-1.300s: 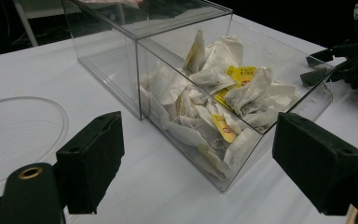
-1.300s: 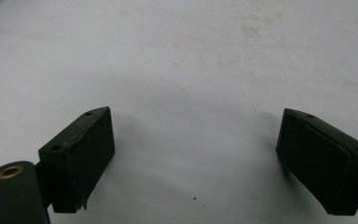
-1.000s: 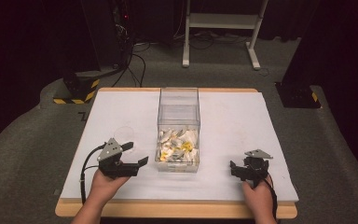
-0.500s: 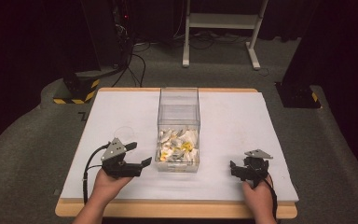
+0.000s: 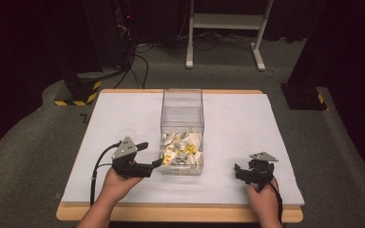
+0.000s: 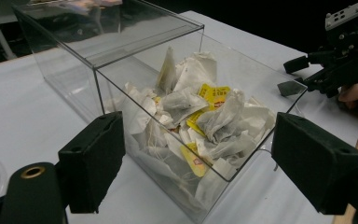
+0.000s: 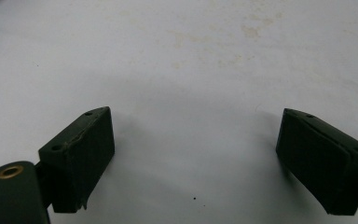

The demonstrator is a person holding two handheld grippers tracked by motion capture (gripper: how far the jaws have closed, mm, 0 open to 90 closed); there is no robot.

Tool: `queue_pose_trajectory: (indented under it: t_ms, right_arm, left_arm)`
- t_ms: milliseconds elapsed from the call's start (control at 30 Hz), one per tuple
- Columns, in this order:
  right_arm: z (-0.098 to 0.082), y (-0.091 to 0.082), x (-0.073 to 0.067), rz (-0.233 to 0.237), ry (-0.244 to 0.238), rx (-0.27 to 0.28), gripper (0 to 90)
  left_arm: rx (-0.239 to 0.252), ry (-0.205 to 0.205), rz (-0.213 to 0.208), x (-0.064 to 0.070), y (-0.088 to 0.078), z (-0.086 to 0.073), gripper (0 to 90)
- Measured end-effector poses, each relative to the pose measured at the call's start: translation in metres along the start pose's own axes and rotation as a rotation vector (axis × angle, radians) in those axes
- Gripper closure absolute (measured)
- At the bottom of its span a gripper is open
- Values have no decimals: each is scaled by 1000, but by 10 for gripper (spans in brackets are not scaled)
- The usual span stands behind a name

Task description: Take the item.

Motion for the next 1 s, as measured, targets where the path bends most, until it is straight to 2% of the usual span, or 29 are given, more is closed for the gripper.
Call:
queue_pose_trajectory:
  t_ms: [433,933,1000]
  right_arm:
    - [0,0,0,0,0,0,114]
    - [0,0,0,0,0,0,114]
    - [0,0,0,0,0,0,114]
  left_arm:
    - [2,-10,-48,-1,15,12,182]
    - [-30,14,-94,4,36,21,220]
    - [-52,28,-98,6,41,21,224]
Point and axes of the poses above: each handheld gripper's, and its own axes: y roughly forward along the jaws, z roughly out of its top, x roughly to its right, the point moved 2 cm from there along y, roughly forward along the jaws, and after that the axes turned 13 degrees about y, right-handed, at the moved point
